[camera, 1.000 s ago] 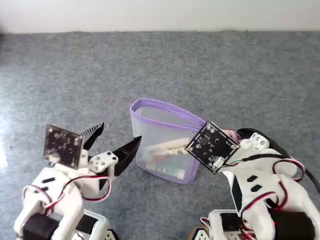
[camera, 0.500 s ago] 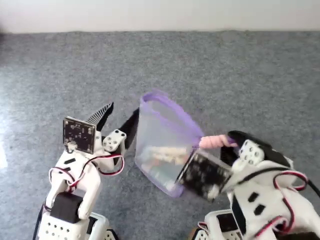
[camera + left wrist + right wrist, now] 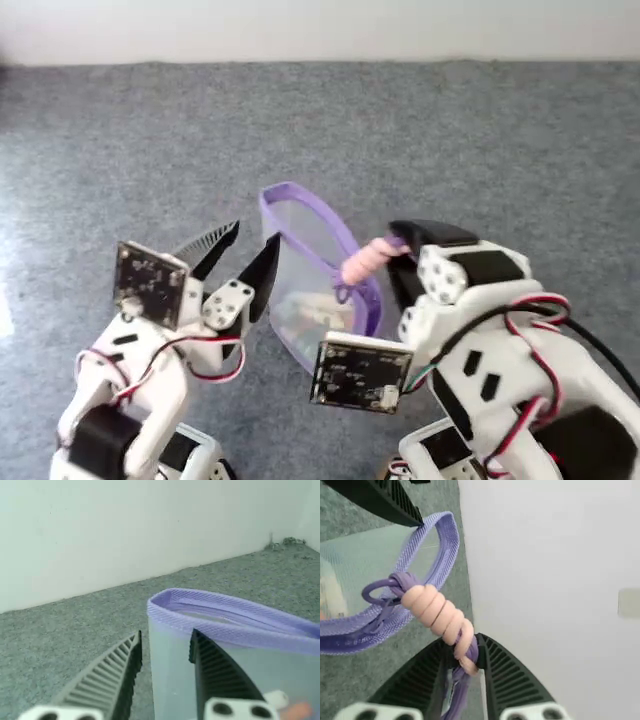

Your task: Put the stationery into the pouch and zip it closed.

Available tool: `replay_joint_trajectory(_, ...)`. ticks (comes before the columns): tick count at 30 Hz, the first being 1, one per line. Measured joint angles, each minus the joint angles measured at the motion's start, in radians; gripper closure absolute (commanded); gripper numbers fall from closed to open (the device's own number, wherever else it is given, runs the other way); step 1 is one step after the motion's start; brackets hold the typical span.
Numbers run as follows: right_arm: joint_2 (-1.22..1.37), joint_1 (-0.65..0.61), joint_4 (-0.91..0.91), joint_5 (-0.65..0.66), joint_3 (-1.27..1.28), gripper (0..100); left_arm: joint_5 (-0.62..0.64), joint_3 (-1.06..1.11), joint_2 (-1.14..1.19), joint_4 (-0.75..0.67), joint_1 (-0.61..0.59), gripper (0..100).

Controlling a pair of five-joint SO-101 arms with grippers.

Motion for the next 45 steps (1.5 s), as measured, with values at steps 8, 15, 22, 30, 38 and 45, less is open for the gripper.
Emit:
replay_joint_trajectory(8,0.106,-0.055,-0.110,0.014,0.000,99.0,0.060,-0.176,-0.002,0.269,0.135,84)
replay_joint_trajectory(15,0.160,-0.054,-0.144,0.014,0.000,99.0,0.158,-0.215,-0.002,0.341,0.210,84)
replay_joint_trajectory(22,0.161,-0.055,-0.144,0.014,0.000,99.0,0.164,-0.186,-0.002,0.341,0.210,84)
replay_joint_trajectory(30,0.201,-0.052,-0.144,-0.041,0.000,99.0,0.166,-0.173,-0.002,0.278,0.210,71)
replay_joint_trajectory(38,0.250,-0.051,-0.143,-0.196,0.000,99.0,0.236,-0.132,-0.002,0.270,0.210,66)
replay_joint_trajectory(45,0.250,-0.078,-0.068,-0.333,0.000,99.0,0.245,-0.115,-0.002,0.265,0.212,66)
